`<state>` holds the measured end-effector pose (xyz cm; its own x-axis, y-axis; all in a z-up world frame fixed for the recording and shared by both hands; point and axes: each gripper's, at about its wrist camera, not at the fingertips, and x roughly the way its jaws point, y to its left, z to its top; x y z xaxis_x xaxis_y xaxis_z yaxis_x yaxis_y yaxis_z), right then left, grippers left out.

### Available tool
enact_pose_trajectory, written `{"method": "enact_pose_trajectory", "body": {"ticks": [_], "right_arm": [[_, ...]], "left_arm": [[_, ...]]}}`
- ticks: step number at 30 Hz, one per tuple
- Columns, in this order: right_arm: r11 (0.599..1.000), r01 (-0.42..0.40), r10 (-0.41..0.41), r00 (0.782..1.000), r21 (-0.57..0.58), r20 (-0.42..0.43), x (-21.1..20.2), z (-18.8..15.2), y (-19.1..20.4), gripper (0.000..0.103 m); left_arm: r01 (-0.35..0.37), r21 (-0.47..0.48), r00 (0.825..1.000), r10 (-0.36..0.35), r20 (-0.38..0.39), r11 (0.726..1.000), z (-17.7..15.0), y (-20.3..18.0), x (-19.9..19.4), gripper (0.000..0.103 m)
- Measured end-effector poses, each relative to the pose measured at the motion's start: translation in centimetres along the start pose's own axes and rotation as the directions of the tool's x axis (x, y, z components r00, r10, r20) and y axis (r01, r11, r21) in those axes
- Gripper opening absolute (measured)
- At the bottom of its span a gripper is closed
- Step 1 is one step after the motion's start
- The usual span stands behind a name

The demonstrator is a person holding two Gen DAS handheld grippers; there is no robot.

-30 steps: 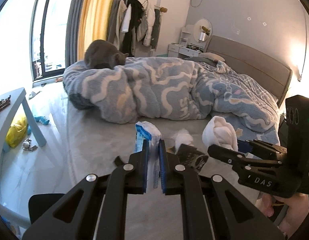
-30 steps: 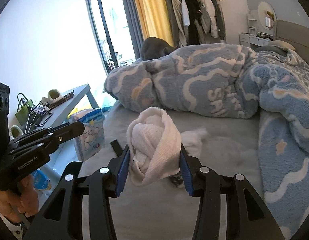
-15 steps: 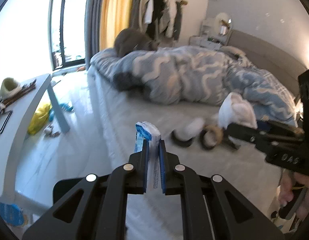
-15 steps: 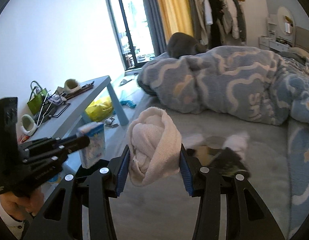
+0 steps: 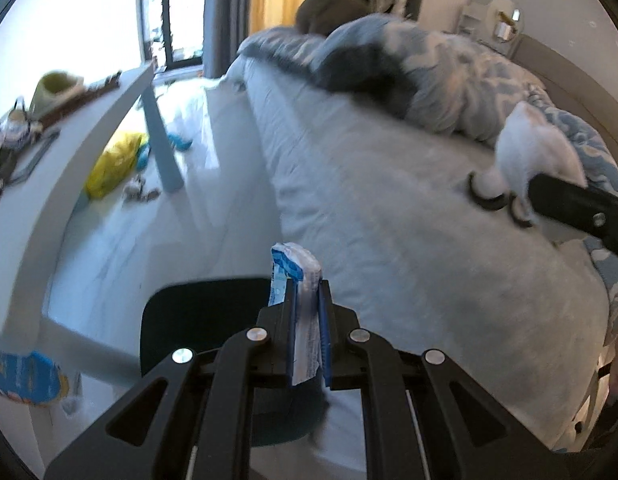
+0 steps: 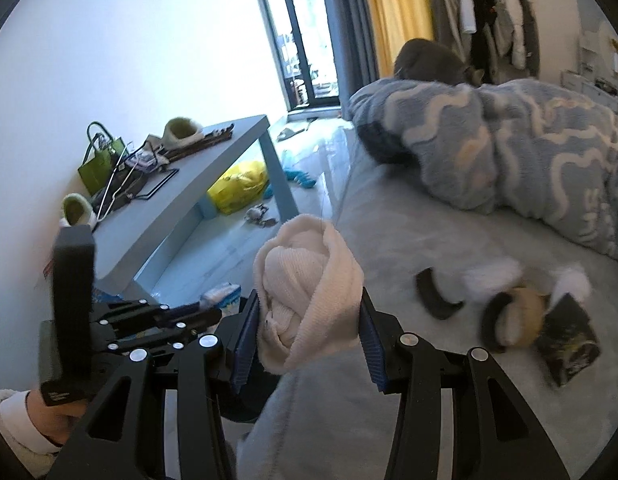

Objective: Collect trash
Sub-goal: 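Carry the wipes pack and towel in both tools over the black trash bin, then open the left tool dropping the wipes into the bin while the right tool releases the towel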

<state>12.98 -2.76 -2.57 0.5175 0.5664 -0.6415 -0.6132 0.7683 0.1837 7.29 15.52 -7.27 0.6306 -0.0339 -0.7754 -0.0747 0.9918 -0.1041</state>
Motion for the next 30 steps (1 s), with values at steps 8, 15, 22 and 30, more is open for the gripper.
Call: {"method": "enact_pose_trajectory", "body": {"ticks": [8,15,22,30], "right_arm": [[1.000,-0.024,0.024,0.997,-0.002,-0.067,3.8,-0.4,2.7,0.047],[0.999,-0.036,0.033,0.991,-0.015,-0.130,7.1,-0.8,4.9,0.047],[0.998,-0.058,0.056,0.978,-0.008,-0.200,10.3,-1.6,6.6,0.047],[0.999,-0.042,0.037,0.962,-0.011,-0.271,13.3,-2.8,7.6,0.047]], "left_arm": [[-0.063,-0.034,0.992,0.059,-0.108,0.997,-2.4,3.8,2.7,0.011],[-0.076,-0.059,0.974,0.061,-0.220,0.995,-5.0,6.5,5.3,0.011],[-0.069,-0.115,0.954,0.032,-0.300,0.991,-6.8,8.2,7.1,0.011],[-0.071,-0.135,0.930,0.016,-0.368,0.988,-8.7,9.9,8.6,0.012]]}}
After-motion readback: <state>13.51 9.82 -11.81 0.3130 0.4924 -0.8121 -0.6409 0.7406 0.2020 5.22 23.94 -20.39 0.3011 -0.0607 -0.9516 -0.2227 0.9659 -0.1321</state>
